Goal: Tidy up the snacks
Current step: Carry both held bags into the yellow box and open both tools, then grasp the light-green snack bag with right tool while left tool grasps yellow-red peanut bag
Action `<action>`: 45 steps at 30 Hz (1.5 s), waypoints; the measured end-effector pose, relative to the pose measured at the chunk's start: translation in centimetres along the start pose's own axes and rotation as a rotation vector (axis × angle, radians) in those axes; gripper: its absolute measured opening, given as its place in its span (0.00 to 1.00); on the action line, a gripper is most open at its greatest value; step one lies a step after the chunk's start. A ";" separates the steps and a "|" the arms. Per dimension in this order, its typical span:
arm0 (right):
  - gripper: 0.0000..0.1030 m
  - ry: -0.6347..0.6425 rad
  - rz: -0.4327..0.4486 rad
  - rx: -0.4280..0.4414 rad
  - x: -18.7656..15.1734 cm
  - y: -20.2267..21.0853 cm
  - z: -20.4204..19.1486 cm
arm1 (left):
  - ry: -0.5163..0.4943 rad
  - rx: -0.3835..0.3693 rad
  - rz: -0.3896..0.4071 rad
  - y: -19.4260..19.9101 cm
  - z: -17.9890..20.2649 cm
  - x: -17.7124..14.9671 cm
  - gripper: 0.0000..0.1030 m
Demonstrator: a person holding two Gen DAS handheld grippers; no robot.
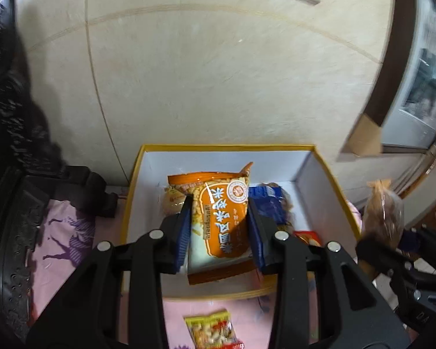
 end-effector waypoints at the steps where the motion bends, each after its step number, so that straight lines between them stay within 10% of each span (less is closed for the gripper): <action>1: 0.35 0.004 -0.009 -0.007 0.4 -1.2 0.1 | 0.005 0.005 -0.018 -1.1 -0.2 -0.1 0.35; 11: 0.36 -0.026 -0.105 -0.036 0.2 -7.6 0.8 | 0.002 0.055 -0.107 -5.3 -2.1 -2.2 0.36; 17: 0.39 -0.038 -0.146 -0.037 -0.2 -8.5 0.7 | -0.014 0.127 -0.053 -4.4 -2.8 -1.4 0.80; 28: 0.57 0.010 -0.099 0.020 -0.4 -2.4 1.2 | -0.020 0.124 -0.028 -0.9 -2.4 -0.8 0.91; 45: 0.58 -0.001 -0.416 -0.074 -21.4 4.5 4.8 | 0.079 0.103 -0.039 7.5 -2.4 -8.4 0.94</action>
Point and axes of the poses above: each gripper's, at about its wrist camera, not at the fingertips, and y roughly against the way its jaws point, z to its right, x to its top, the point moved 7 cm from there along -y, roughly the way its jaws point, and after that the axes turned 12 degrees about z, right-handed, at the moved point
